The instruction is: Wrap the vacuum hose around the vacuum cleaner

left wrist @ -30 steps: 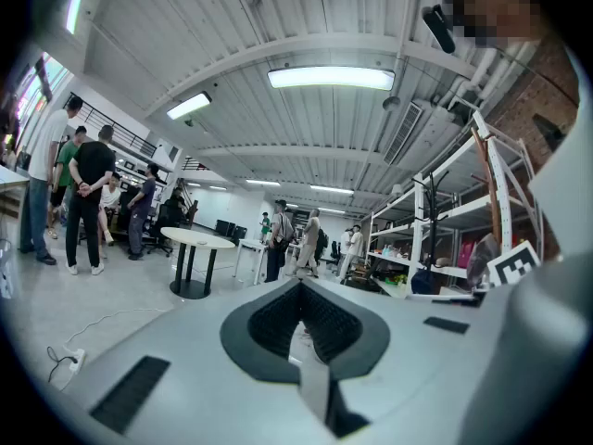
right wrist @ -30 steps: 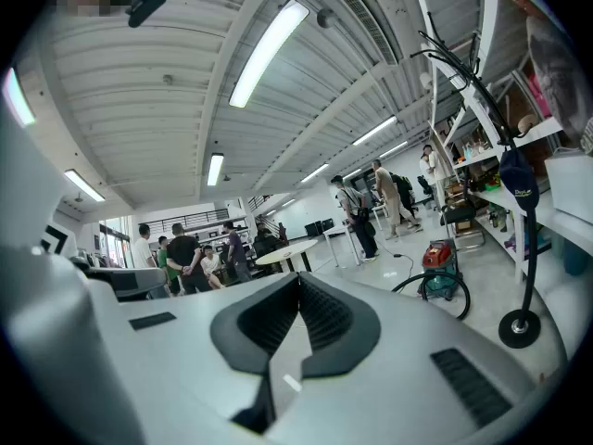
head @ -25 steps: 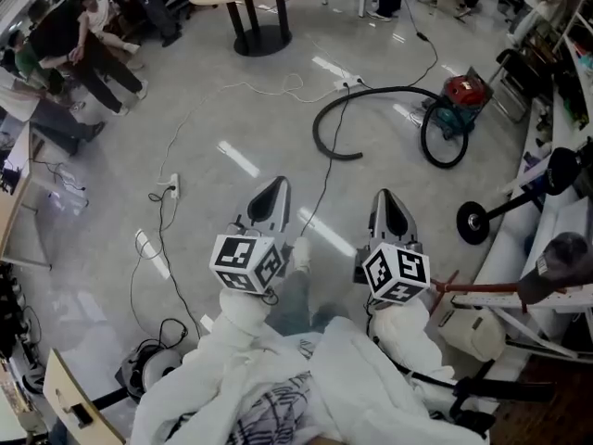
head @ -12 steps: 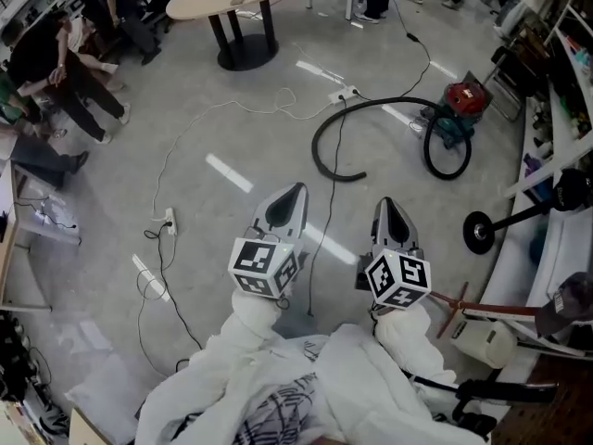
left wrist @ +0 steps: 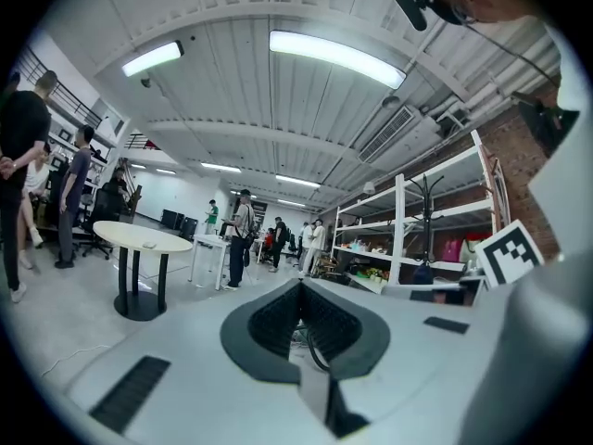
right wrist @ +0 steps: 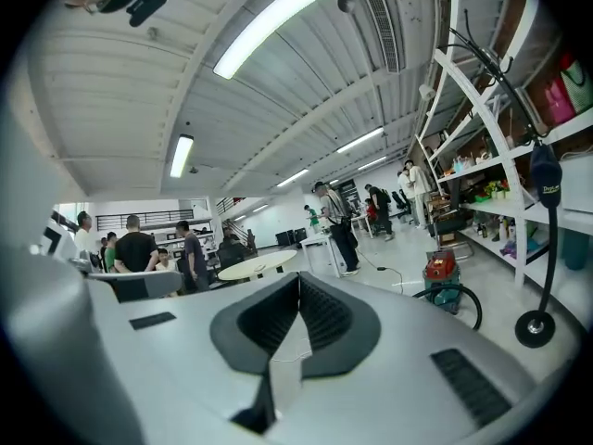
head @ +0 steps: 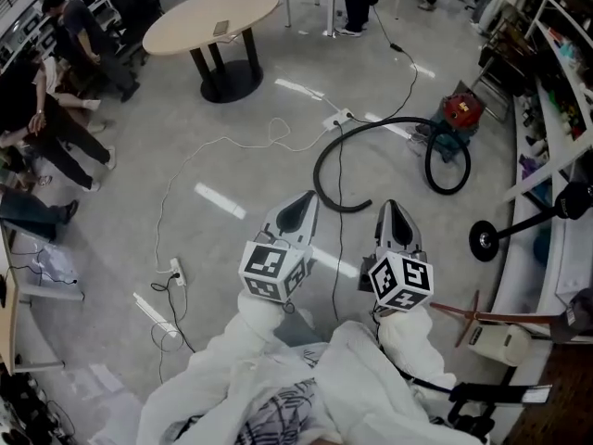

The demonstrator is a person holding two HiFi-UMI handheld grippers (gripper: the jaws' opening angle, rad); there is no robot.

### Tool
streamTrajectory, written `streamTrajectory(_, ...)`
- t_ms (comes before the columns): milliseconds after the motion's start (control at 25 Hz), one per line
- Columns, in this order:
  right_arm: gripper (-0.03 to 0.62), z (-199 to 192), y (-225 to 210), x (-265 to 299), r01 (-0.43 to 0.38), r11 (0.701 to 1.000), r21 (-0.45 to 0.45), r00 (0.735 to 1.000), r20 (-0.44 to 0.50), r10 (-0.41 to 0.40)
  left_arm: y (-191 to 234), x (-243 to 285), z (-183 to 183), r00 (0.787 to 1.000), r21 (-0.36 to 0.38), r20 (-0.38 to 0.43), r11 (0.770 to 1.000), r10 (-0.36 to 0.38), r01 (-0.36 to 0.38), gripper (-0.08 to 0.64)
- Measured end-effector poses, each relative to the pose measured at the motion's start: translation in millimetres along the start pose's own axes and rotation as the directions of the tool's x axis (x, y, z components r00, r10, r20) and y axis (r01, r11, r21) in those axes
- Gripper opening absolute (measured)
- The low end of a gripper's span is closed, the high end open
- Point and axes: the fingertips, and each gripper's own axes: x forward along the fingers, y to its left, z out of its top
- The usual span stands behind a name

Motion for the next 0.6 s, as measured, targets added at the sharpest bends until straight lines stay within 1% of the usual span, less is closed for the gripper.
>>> streamTrajectory(120, 0.014, -5, -5, 18, 0.035, 0.999, -0.002, 0.999, -0.007, -0.035, 21, 16, -3, 1.0, -0.015, -0.002, 1.0, -0.005, 0.005, 0.003)
streamTrajectory(320, 0.014, -13, -19, 52, 0.084, 0.996, -0.009, 0.996, -0.04, -0.084, 45, 46, -9, 1.0, -0.034, -0.023, 0.999, -0.021, 0.02, 0.003)
streamTrajectory(480, 0.014, -15, -17, 99, 0.074, 0.997, -0.016, 0.996, -0.049, -0.074, 73, 77, -13, 0.998, -0.032, -0.049, 0.999, -0.027, 0.025, 0.003)
streamTrajectory(600, 0.014, -14, -19, 140, 0.06, 0.998, -0.013, 0.997, -0.046, -0.061, 92, 106, -14, 0.997, -0.017, -0.067, 0.999, -0.032, 0.031, 0.003)
